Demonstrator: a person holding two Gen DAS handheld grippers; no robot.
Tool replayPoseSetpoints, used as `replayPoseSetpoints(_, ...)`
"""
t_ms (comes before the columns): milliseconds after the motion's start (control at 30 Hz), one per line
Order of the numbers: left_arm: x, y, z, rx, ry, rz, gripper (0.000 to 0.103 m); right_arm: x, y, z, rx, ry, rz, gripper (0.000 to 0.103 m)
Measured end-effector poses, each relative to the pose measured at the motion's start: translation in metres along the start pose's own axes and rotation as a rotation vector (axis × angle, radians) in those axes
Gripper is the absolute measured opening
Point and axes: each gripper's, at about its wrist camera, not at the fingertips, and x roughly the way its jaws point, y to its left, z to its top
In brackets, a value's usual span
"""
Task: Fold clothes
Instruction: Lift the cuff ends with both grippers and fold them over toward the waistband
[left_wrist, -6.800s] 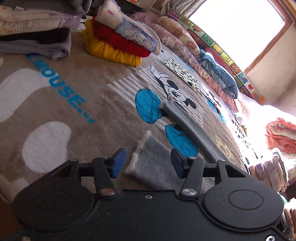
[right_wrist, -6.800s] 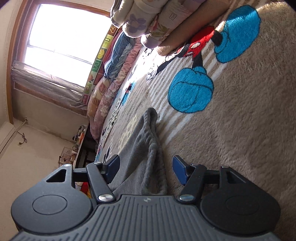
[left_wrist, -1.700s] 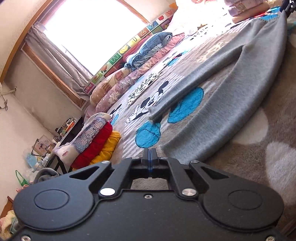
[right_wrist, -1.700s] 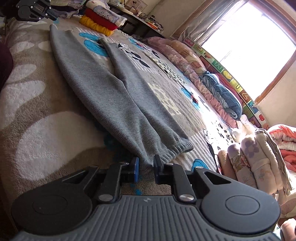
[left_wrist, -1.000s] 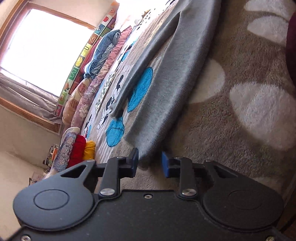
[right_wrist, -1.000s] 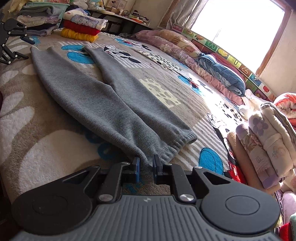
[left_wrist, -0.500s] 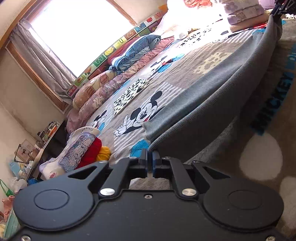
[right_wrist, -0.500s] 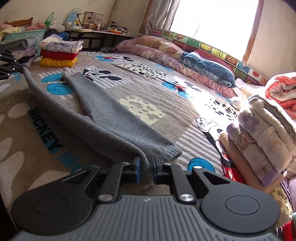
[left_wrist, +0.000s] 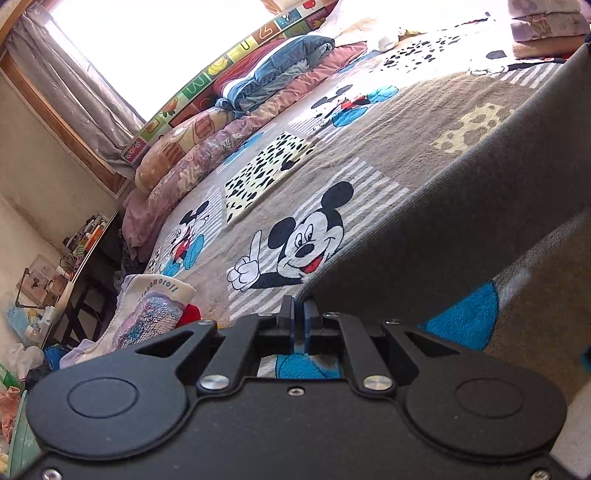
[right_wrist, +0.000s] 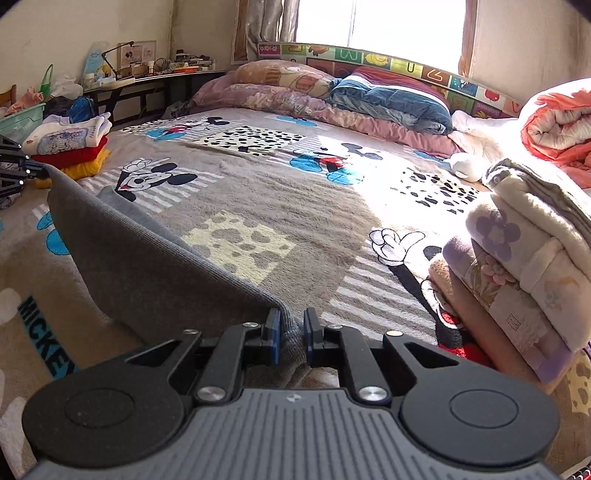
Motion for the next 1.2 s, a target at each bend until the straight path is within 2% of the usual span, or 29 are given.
replayPoseSetpoints(400, 0.050, 0.005, 0.032, -0.004, 0.093, -0.051, 0.004, 0.043, -0.029, 0.006, 0.112, 0.076, 0.022, 0.014)
replayPoseSetpoints(867, 0.115, -0.006, 0.049, -0.014, 0.250, -0.134, 0.004, 0.083, -0.054, -0.016, 0.271, 0.136, 0.050, 0.014)
replayPoseSetpoints(1033, 0.122, -0.006, 0.053, -0.027, 0.279, -0.138, 0.003, 0.088, -0.057, -0.019, 0.290, 0.135, 0.061, 0.013)
replayPoseSetpoints(1167, 0.120, 0.006, 0.058, -0.091, 0.284, -0.155, 0.004, 0.081, -0.055, -0.017, 0.276, 0.105, 0.064, 0.008)
replayPoseSetpoints(1200, 0.121, 0.008, 0.058, -0.103, 0.291, -0.161, 0.004, 0.079, -0.056, -0.018, 0.279, 0.095, 0.056, 0.001)
